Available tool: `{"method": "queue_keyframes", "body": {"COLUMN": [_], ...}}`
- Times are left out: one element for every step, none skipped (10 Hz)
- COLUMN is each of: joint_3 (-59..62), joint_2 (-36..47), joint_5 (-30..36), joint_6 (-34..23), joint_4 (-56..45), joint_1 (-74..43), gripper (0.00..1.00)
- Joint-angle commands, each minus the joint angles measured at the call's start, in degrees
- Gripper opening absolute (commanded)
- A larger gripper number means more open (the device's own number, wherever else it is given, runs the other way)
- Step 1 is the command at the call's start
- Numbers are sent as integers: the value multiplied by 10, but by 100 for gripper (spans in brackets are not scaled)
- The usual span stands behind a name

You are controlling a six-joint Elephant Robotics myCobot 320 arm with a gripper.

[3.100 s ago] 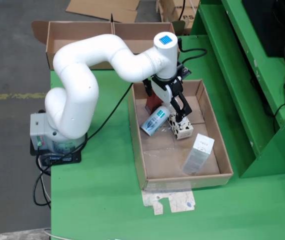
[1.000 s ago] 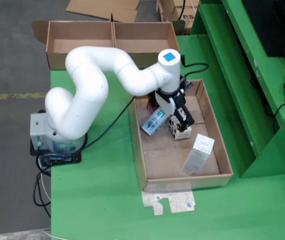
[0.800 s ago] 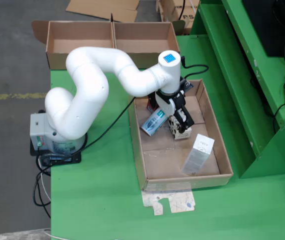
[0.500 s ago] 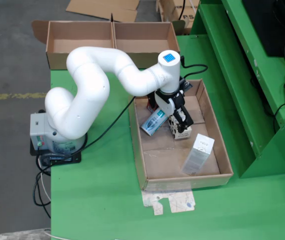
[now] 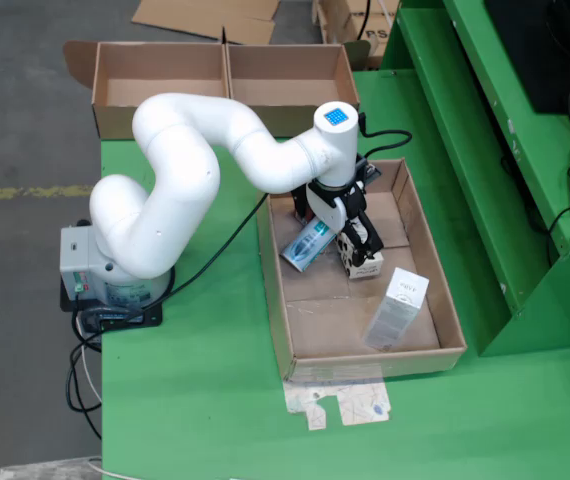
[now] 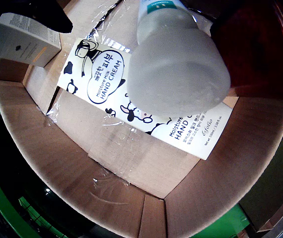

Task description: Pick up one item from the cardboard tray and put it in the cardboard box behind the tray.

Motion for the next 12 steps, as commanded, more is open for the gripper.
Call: {"method": "queue_keyframes", "body": {"joint_3": [-2, -2, -2, 2, 2, 1, 1, -5, -5, -5, -7, -7], "joint_2": [17, 5, 5, -1, -1, -2, -2, -6, -6, -6, -14, -14], "joint_5": [-2, -5, -5, -7, -7, -7, -7, -5, -5, -5, -4, -4], "joint_6": [7, 11, 11, 14, 14, 14, 14, 16, 16, 16, 17, 17], "joint_4": [20, 30, 30, 30, 30, 30, 30, 36, 36, 36, 43, 43], "joint_1": [0, 2, 2, 4, 4, 5, 5, 8, 8, 8, 8, 8], "gripper": [100, 100, 100, 100, 100, 100, 100, 100, 100, 100, 100, 100]}}
